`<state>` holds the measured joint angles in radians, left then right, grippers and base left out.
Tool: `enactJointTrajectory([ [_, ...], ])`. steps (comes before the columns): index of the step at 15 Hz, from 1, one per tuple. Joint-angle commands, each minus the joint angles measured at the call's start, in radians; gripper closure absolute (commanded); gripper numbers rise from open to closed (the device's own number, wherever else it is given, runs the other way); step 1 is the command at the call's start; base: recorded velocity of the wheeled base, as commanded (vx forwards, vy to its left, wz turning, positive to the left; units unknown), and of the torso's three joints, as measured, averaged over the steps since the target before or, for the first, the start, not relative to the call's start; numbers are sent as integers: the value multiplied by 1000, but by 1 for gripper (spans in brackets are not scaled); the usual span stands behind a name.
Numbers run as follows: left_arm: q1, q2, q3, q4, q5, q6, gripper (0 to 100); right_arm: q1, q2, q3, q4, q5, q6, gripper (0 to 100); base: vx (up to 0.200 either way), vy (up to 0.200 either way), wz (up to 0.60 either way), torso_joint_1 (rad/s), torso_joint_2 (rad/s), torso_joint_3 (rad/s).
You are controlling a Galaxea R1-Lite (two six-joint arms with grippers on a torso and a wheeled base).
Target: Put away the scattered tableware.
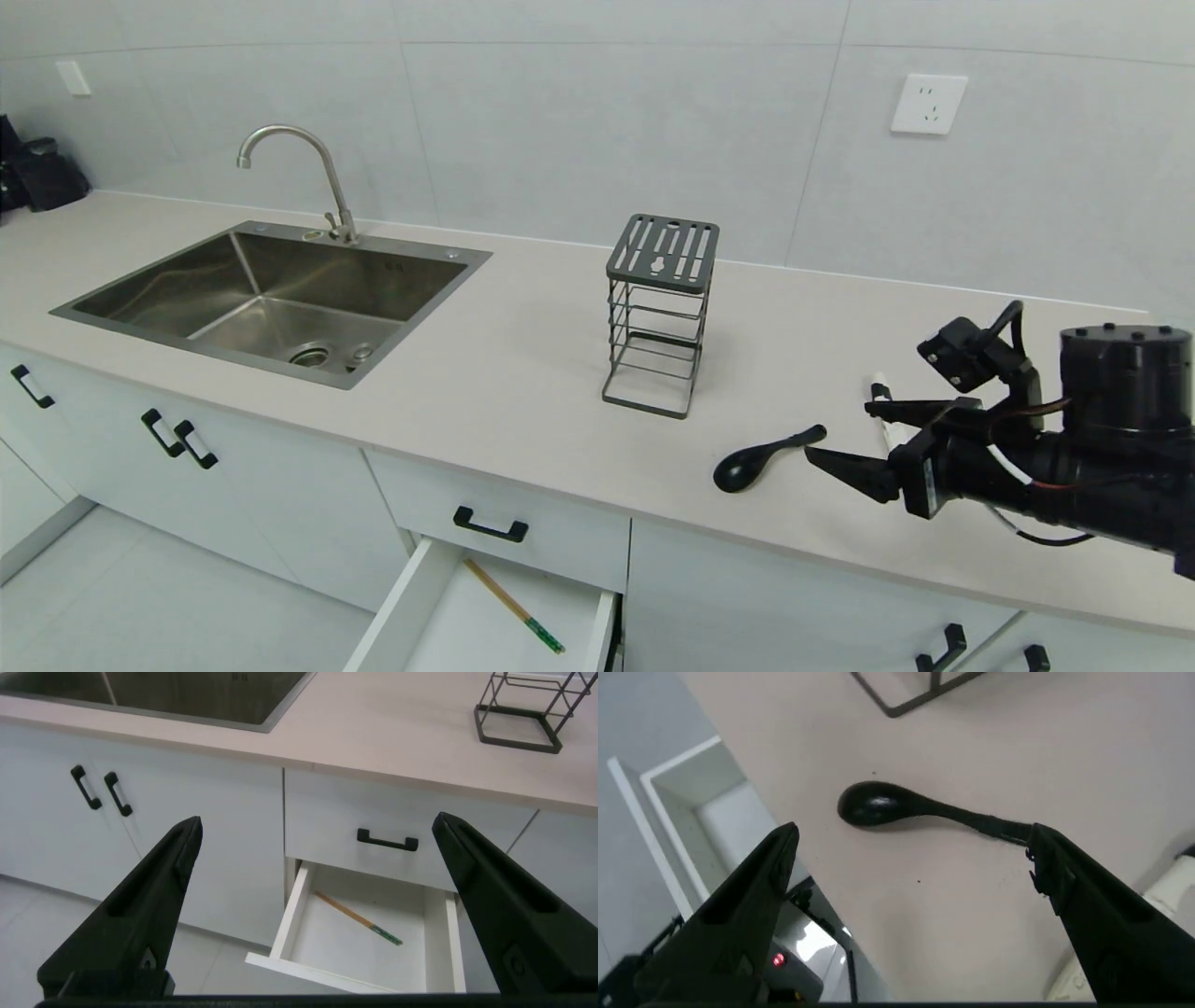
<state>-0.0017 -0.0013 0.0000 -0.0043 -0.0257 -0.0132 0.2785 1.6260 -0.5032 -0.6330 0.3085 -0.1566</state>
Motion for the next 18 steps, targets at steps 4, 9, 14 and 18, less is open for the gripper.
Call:
enactJointTrajectory([
  [4, 0, 1, 0, 0, 0, -1, 0, -64, 187, -28, -90, 146, -232, 0, 0, 0, 0, 0, 0, 0],
  [9, 0, 1, 0, 0, 0, -1, 0, -104, 292, -43, -105, 210, -350, 0, 0, 0, 0, 0, 0, 0],
  [14, 0, 1, 0, 0, 0, -1, 0, -119, 373, -101, -109, 210, -353, 0, 0, 0, 0, 0, 0, 0],
  [18, 0, 1, 0, 0, 0, -1, 0, -113, 430, -150, -129, 208, -350, 0, 0, 0, 0, 0, 0, 0],
])
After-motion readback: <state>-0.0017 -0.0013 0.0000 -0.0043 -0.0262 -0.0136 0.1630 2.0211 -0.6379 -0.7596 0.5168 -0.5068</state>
